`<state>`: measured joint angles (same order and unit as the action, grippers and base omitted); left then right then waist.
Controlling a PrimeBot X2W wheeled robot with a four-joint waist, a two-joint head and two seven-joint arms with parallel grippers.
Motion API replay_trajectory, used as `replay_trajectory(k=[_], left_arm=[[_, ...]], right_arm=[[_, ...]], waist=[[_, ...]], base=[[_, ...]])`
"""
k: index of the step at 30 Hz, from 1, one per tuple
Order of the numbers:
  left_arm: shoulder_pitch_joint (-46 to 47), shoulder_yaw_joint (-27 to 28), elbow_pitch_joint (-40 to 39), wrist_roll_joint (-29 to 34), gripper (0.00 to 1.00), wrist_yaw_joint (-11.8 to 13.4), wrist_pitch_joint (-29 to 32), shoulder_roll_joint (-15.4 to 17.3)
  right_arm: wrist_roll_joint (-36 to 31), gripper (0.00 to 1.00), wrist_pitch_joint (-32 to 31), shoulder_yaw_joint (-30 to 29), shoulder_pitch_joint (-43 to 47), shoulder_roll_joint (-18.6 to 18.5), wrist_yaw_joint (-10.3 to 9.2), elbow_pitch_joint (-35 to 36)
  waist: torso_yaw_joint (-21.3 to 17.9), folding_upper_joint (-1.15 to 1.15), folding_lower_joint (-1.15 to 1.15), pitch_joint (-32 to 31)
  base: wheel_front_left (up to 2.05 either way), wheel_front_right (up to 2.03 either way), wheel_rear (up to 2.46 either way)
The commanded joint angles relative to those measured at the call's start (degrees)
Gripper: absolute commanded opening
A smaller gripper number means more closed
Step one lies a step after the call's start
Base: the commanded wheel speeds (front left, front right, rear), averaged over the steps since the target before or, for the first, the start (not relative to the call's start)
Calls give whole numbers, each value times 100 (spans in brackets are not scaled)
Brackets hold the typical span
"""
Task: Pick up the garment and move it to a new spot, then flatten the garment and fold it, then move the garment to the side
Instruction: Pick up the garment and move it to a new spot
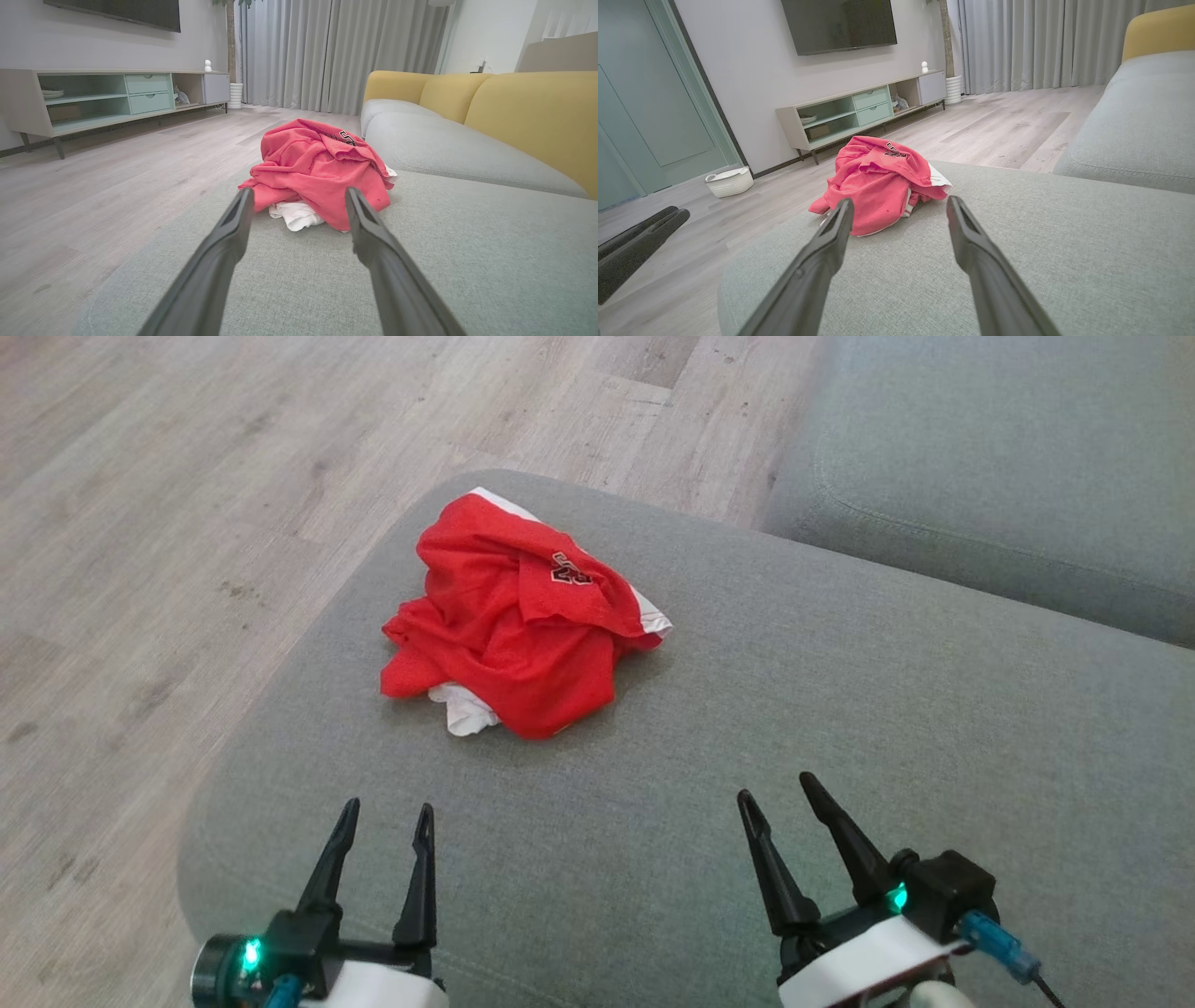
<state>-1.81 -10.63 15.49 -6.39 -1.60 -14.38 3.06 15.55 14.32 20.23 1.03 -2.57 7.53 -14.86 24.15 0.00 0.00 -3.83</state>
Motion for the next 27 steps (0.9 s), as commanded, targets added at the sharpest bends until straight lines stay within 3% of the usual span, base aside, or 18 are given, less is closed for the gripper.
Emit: replay_trajectory(k=[1, 6, 11, 21, 27], left_arm=[[148, 229, -234, 132, 100, -8, -62, 43], [340, 231, -269, 231, 100, -22, -62, 136], [1190, 287, -111, 287, 100, -201, -16, 457], [4017, 0, 1252, -18, 100, -573, 1648, 1428], [5071, -805, 2096, -1084, 100, -586, 2429, 1921]], right_arm=[[15, 100, 68, 154, -178, -31, -4, 205], [-42, 100, 68, 199, -260, -31, -4, 215], [-246, 100, 68, 152, -455, -31, -4, 229], [-743, 100, 68, -31, -940, -31, -4, 364], [-807, 100, 68, -47, -1154, -31, -4, 446]], waist=[[-19, 0, 0, 52], [-145, 0, 0, 251], [-412, 0, 0, 735], [-947, 0, 0, 1976], [-1226, 0, 0, 2442]], base=[[0, 0, 0], [0, 0, 0], [0, 0, 0], [0, 0, 0], [0, 0, 0]])
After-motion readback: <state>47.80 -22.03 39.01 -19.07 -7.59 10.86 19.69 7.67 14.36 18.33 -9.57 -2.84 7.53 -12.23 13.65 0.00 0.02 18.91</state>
